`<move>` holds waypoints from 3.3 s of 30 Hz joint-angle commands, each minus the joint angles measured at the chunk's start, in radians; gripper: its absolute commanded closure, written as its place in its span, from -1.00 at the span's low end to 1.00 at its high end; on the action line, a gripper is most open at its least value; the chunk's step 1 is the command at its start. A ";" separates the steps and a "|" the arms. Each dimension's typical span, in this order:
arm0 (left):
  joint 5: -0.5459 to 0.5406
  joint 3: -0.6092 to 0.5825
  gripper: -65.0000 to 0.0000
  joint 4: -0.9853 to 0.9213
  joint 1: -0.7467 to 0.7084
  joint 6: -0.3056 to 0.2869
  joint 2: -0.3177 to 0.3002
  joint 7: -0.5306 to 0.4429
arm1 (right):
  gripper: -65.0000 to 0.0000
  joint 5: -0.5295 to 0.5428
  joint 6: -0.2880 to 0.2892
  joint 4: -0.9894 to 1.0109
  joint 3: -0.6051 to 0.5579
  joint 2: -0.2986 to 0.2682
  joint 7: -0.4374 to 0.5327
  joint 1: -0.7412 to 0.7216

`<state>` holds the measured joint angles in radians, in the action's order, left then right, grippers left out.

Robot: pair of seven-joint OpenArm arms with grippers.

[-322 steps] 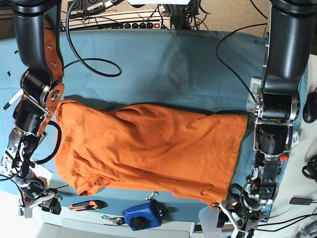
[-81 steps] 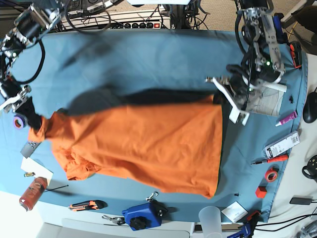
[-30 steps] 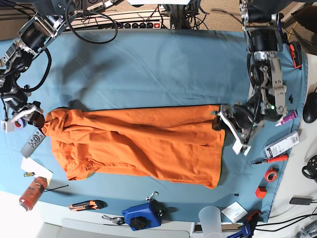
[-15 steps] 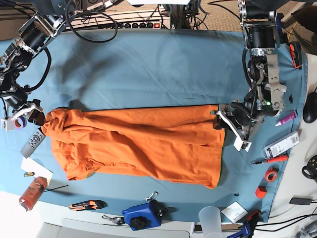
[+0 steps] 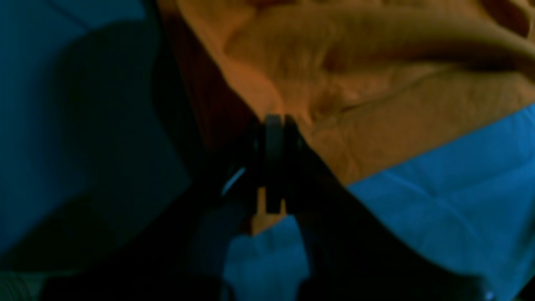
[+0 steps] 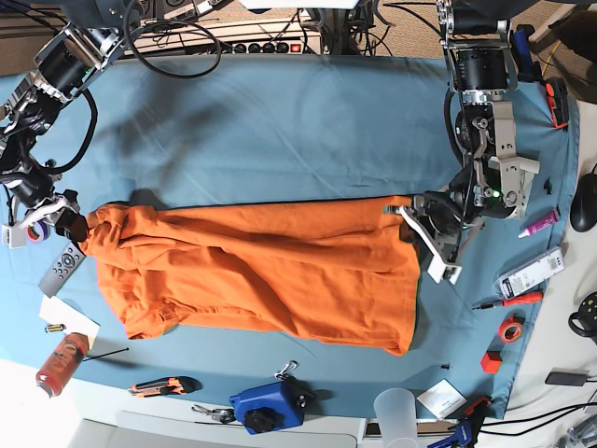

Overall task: Layout the t-shirt on the table in an organized manner, then fold the t-shirt properly
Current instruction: 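Hold the t-shirt edges with both grippers, smoothing it flat, then release the t-shirt and reposition both grippers above its ends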

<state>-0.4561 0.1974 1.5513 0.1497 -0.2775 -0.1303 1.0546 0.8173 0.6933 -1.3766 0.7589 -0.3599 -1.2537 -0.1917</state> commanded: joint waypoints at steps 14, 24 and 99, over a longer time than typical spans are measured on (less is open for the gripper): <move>-0.061 0.002 1.00 0.285 -0.055 -0.012 -0.004 0.117 | 0.38 0.034 0.005 -0.018 0.002 -0.031 -0.019 0.019; -0.062 0.002 1.00 0.511 -0.318 -0.037 -0.006 0.113 | 0.38 0.277 0.005 -0.018 0.135 -0.053 -0.110 0.174; -0.117 0.002 1.00 0.512 -0.435 -0.090 -0.023 0.074 | -0.02 -0.093 0.005 -0.016 -0.021 0.117 0.259 0.074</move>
<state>-0.5587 0.1974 2.0449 -0.2901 -0.3641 -0.1493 1.1465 0.7025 0.6930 -1.3766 0.7364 -0.2272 -1.0203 -0.1005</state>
